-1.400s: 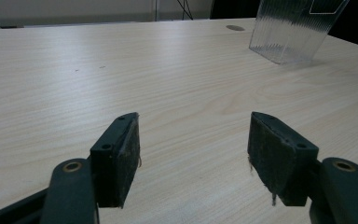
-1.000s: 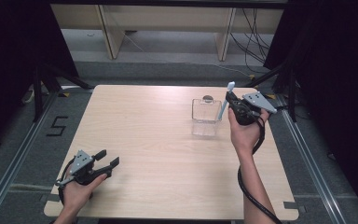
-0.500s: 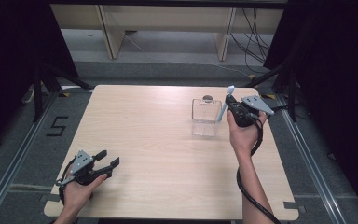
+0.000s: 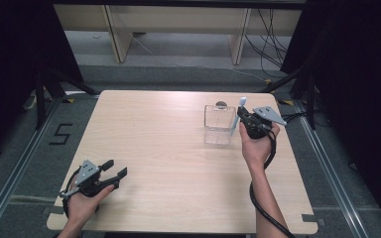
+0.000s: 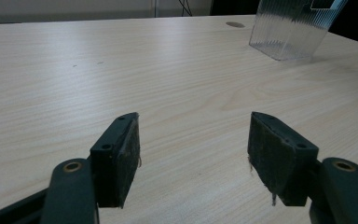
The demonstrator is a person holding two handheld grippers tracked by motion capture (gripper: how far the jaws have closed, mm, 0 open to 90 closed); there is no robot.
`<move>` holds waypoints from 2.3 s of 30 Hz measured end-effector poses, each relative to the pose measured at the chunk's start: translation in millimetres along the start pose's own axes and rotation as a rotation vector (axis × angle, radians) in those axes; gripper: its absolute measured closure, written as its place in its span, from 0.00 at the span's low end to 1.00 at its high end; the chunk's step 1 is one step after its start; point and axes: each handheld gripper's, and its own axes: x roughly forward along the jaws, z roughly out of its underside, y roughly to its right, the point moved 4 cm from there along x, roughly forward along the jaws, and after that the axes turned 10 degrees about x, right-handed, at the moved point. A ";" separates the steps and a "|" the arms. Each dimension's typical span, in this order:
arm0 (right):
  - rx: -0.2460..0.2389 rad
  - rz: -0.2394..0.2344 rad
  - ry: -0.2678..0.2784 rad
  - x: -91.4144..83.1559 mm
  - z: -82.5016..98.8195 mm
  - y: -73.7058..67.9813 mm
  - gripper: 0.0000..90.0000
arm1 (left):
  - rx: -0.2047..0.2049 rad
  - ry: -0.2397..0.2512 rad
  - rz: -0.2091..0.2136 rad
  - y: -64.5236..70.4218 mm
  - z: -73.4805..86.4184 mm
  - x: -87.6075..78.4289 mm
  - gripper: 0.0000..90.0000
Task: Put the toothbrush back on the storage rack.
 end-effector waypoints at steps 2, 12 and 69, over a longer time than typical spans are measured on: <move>0.002 0.004 0.005 1.2 2.5 0.7 0.96 | -0.010 -0.015 -0.007 0.6 0.6 -1.3 0.38; 0.003 0.015 -0.021 5.8 15.0 4.4 0.96 | -0.007 -0.013 -0.009 0.0 1.0 -1.1 0.38; -0.002 0.050 -0.084 2.7 39.5 10.5 0.57 | -0.015 -0.014 -0.016 -1.0 2.0 -2.2 0.37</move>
